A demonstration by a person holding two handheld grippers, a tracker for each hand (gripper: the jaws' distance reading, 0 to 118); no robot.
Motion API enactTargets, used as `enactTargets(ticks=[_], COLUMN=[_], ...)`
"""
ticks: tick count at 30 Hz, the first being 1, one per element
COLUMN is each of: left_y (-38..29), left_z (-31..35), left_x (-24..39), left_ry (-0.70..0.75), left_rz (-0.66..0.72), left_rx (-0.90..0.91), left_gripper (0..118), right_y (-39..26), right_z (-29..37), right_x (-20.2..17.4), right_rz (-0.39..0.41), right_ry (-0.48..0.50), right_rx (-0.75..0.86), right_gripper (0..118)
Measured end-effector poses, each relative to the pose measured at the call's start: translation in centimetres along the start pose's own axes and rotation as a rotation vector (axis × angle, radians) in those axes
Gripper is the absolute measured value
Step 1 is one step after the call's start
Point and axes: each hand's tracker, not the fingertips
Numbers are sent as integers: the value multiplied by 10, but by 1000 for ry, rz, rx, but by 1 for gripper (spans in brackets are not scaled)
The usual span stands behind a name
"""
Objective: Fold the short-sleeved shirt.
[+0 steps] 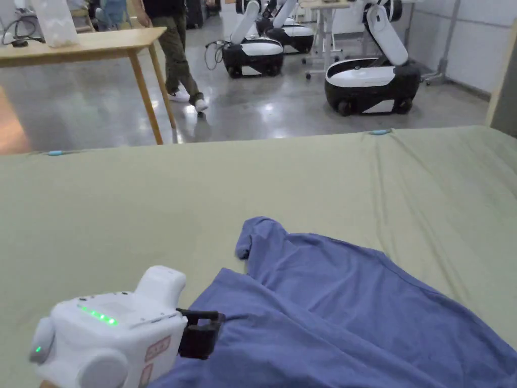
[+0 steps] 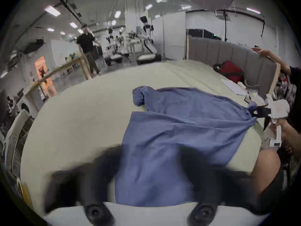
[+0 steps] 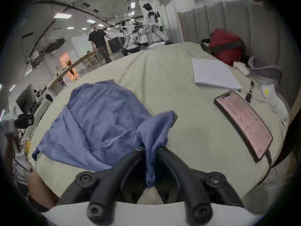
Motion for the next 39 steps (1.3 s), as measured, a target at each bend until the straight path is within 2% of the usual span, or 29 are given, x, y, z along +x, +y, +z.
enactTargets(ticks=[1,3,4,7,9,12,13,15,16,18,19,21,22,23,29,32,37,39], left_y=[17,44,57,83,84,72,68,64,62,53,51,44,40,36,39,47,49,53], left_z=[-24,-65,-88,-138,-166,-190,-193,-190,-185,-177,-176,-171,-171,-172,-159,-111,-9,40], left_x=[-10,-23,-28,-43,-50,-54,-61,-69,-68,-62,-57,-41,-33,-28,-37,-48,-61,-70], left_ry=[-11,-57,-57,-51,-65,-33,-23,-94,-104,-107,-96,-81,-63,-62,-30,-48,-5,41], left_rz=[10,57,74,-7,-52,-131,-126,-53,-51,-133,-166,-219,-247,-255,-163,-87,-26,7], left_rx=[-90,-68,-139,-188,-236,-304,-301,-303,-264,-225,-225,-205,-201,-205,-169,-84,79,170], left_gripper=[116,116,116,116,108,88,88,82,75,61,45,21,11,7,1,1,1,1], right_y=[1,3,4,6,9,14,15,18,20,22,22,22,22,22,32,53,96,120], right_z=[3,7,8,11,13,17,18,20,21,20,20,18,18,18,27,40,70,84], right_x=[-2,-7,-10,-19,-24,-27,-29,-31,-32,-34,-37,-38,-39,-39,-40,-47,-74,-91], right_rz=[-2,7,12,31,40,40,43,54,59,71,79,85,84,82,58,57,58,67], right_ry=[5,14,21,34,44,55,56,59,65,67,66,61,60,62,48,59,113,105], right_rx=[7,9,14,16,21,24,24,24,25,23,22,19,18,17,59,117,251,319], right_gripper=[9,9,9,9,9,9,9,9,9,9,9,9,9,9,9,9,9,9])
